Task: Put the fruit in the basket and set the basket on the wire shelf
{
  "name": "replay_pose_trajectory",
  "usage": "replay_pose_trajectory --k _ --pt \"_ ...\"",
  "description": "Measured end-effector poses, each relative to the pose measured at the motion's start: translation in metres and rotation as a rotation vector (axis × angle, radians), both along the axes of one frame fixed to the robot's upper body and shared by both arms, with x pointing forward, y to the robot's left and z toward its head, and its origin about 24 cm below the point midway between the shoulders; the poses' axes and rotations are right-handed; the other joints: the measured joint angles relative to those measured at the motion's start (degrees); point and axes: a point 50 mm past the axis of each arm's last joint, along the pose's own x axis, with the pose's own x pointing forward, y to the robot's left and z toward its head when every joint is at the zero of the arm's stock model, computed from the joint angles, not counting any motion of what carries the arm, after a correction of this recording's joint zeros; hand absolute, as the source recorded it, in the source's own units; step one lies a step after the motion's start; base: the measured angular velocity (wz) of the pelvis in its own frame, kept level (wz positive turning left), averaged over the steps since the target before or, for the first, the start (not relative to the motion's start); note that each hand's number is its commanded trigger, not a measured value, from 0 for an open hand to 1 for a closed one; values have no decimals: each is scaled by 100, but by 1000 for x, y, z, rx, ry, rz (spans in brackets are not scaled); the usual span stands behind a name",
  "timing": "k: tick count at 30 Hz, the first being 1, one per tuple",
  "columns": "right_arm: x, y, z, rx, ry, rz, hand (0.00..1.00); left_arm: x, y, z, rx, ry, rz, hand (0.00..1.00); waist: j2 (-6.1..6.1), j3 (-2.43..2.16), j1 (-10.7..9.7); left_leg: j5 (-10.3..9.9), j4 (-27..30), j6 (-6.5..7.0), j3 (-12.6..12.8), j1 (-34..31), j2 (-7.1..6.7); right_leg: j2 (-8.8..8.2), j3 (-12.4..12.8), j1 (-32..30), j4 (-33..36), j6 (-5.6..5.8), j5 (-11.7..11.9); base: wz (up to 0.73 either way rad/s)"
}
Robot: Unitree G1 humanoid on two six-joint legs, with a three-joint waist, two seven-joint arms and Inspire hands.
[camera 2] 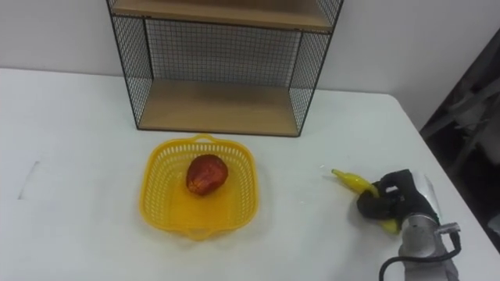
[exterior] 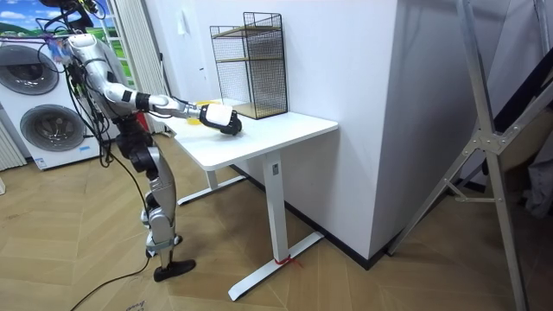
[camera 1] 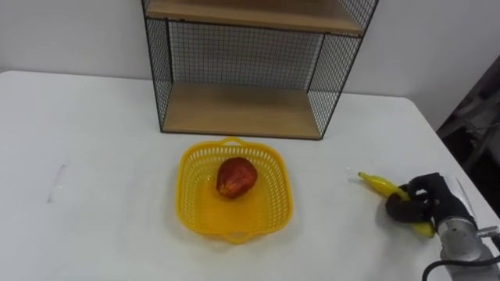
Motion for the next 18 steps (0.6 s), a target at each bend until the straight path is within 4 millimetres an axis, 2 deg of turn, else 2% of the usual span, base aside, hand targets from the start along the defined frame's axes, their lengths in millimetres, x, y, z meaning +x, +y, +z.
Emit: replay_pose_trajectory --k 4,5,8,12,15,18 --pt "0 18 4 201 -80 5 100 -5 -3 -1 -8 10 2 0 74 29 -3 -7 -18 -12 60 -21 28 9 1 -68 78 -11 14 -8" --pt "1 26 6 270 -102 28 100 -4 -5 -2 -14 5 3 0 118 54 1 -7 -33 -13 93 -23 32 9 15 -92 83 -12 14 -10" --pt "7 54 11 421 -142 112 100 -4 -9 -3 -27 6 -9 0 226 90 -3 -6 -41 -12 110 -52 27 -1 19 -181 95 -12 13 -4" --pt "10 70 14 542 -170 154 100 -4 -11 -4 -35 -4 -11 0 284 63 36 -4 -39 -8 100 -41 6 -13 17 -185 86 0 3 0" --pt "17 78 29 555 -231 203 100 -5 -11 -4 -37 -8 -13 0 306 57 39 -2 -40 -4 97 -53 -8 -26 14 -182 94 13 -7 0" --pt "22 86 47 585 -315 256 100 -6 -12 -4 -42 -17 -18 0 276 58 41 -2 -40 -4 75 -44 -11 -29 0 -179 78 14 -7 0"
